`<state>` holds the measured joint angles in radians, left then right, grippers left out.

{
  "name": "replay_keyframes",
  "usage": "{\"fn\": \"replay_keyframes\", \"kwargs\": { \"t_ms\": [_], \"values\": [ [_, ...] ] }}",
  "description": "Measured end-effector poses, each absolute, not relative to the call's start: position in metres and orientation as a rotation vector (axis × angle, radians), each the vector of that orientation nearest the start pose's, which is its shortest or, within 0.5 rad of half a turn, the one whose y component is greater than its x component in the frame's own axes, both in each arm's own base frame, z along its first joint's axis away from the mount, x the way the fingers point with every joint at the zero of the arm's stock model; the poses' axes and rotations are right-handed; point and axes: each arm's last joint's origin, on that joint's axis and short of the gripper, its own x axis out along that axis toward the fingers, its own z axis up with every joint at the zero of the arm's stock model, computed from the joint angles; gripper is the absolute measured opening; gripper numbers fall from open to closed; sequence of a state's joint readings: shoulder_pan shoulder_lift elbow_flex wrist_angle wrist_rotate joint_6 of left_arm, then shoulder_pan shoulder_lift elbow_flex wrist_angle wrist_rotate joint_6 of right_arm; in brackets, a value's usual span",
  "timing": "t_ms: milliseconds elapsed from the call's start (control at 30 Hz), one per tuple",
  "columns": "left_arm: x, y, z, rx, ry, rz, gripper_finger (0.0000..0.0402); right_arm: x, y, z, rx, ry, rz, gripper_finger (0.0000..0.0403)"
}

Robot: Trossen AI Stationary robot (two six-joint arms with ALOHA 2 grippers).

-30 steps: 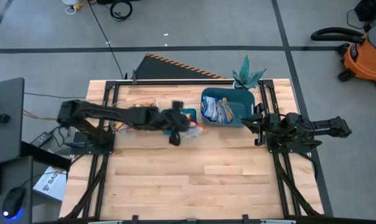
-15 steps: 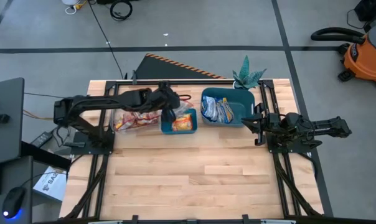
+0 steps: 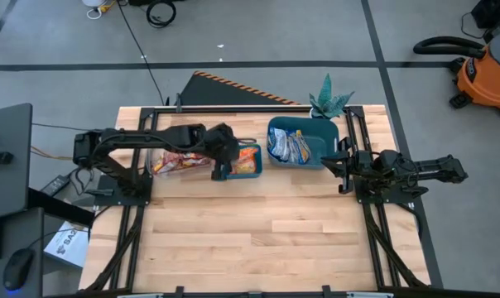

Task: Sort Maruchan noodles
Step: Put the orange noodle pack into the blue bin, then return to Home Position

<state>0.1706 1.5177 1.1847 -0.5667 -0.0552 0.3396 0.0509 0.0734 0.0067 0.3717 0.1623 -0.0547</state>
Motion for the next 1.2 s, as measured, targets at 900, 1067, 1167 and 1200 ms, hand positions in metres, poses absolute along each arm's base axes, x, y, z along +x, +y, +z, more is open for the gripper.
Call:
{"fn": "replay_keyframes", "kwargs": {
  "t_ms": [900, 1067, 1167, 1200],
  "values": [
    [0.361, 0.066, 0.208, 0.223, 0.954, 0.145, 0.0043, 0.097, 0.0, 0.195, -0.022, -0.3, -0.119, 0.0055],
    [0.359, 0.063, 0.212, 0.229, 0.957, 0.167, 0.0103, 0.097, 0.0, 0.195, -0.022, -0.3, -0.119, 0.0055],
    [0.351, 0.063, 0.226, 0.226, 0.942, 0.196, 0.0135, 0.097, 0.0, 0.195, -0.022, -0.3, -0.119, 0.0055],
    [0.346, 0.063, 0.231, 0.223, 0.953, 0.199, 0.014, 0.097, 0.0, 0.195, -0.022, -0.3, -0.118, 0.0055]
  ]
}}
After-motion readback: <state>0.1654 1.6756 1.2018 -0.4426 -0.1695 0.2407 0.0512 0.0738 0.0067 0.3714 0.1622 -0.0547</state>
